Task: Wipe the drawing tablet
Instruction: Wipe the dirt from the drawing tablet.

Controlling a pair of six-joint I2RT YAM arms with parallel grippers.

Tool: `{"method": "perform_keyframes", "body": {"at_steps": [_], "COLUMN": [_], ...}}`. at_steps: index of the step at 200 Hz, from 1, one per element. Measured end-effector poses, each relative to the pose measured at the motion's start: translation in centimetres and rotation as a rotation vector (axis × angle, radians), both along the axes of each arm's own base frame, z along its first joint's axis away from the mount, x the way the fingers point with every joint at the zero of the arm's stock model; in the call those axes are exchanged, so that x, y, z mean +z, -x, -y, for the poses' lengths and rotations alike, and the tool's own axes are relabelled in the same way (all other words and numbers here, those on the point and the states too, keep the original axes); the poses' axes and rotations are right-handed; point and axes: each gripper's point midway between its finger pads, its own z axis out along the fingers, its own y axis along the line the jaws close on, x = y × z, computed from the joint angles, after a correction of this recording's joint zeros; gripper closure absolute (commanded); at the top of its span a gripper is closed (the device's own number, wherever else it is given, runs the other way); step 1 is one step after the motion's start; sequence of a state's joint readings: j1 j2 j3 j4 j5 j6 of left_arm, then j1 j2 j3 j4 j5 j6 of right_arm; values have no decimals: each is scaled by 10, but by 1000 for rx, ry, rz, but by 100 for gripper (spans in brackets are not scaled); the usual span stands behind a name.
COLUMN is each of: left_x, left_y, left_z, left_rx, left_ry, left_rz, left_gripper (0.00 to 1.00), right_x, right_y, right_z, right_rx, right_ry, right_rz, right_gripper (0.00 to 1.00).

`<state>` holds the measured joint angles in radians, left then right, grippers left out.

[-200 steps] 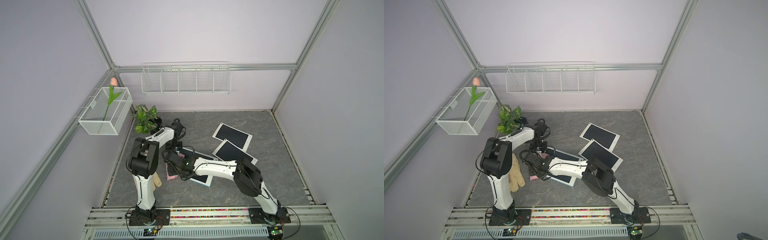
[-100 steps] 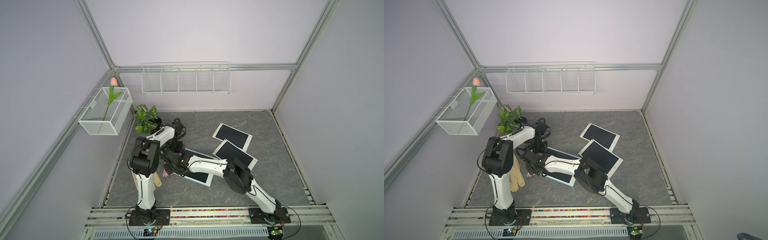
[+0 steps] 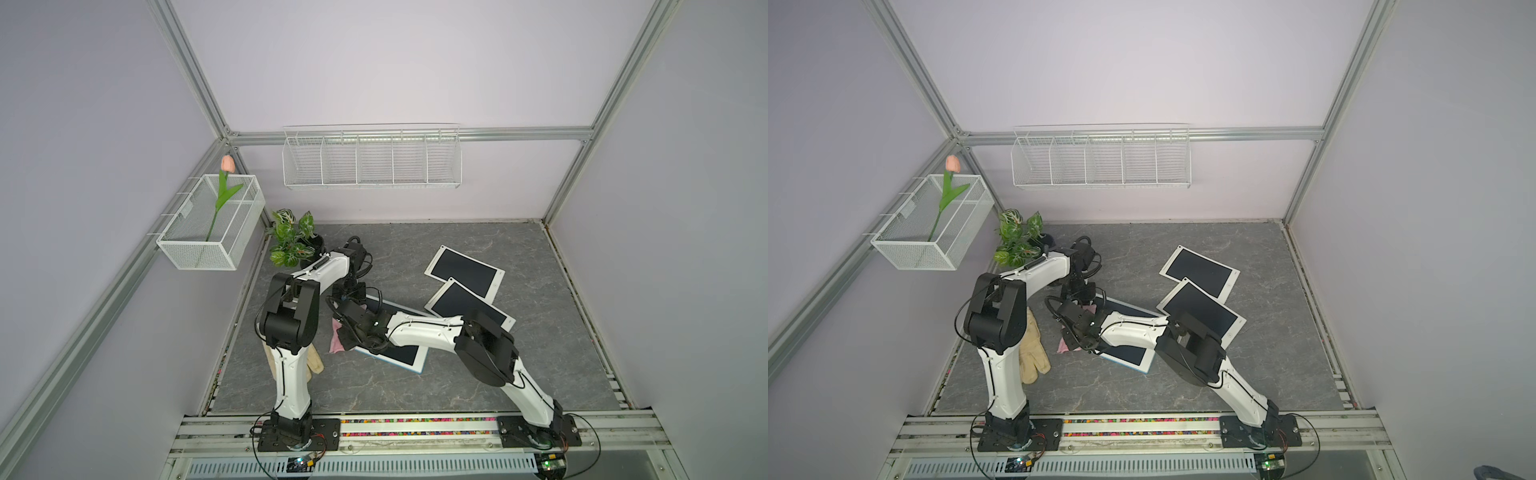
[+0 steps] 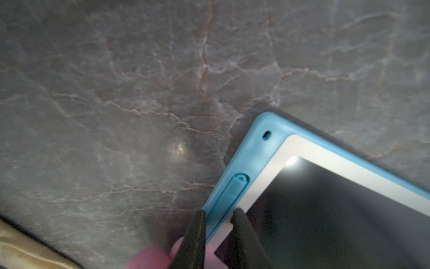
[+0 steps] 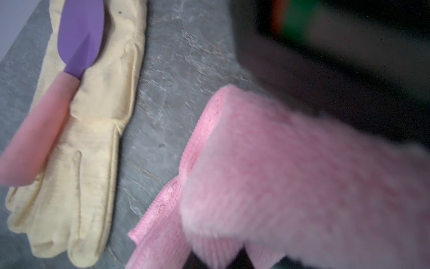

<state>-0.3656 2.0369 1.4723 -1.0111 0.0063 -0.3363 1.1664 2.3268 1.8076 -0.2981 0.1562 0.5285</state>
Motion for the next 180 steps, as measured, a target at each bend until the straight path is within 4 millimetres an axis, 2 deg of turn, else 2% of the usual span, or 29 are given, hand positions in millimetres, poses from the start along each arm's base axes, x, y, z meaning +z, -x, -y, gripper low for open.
{"method": "perform_keyframes", "body": {"at_steps": [10,21,45,64,103,118,125,137,145,161,171,180], "left_x": [0,0,0,0,0,0,0,0,0,0,-1,-1], "left_y": [0,0,0,0,0,0,0,0,0,0,0,0], "left_z": [0,0,0,0,1,1,1,1,1,1,1,1], "left_rx": [0,0,0,0,0,0,0,0,0,0,0,0], "left_ry": [1,0,0,2,2,2,2,2,2,2,2,2], "left_rz": [-1,-1,-1,-1,0,0,0,0,0,1,0,1], "left_gripper": [75,75,75,75,75,75,75,75,75,75,75,75], "right_x": [5,5,-8,-10,-5,-6,-6,-7,-5,-1,-1,-4], "right_y": [-2,0,11,18,41,46,46,45,41,32,29,32], "right_z": [-19,-31,-23,5,105,123,122,109,91,42,27,26], "right_rx": [6,11,6,-9,-94,-123,-129,-128,-122,-104,-103,-106], "right_ry": [-32,-54,-42,-48,36,53,51,50,39,-33,-65,-74], "right_rz": [5,-3,-39,-63,-108,-122,-125,-134,-138,-147,-152,-168], "right_gripper": [93,93,93,93,93,93,93,93,93,93,93,93]}}
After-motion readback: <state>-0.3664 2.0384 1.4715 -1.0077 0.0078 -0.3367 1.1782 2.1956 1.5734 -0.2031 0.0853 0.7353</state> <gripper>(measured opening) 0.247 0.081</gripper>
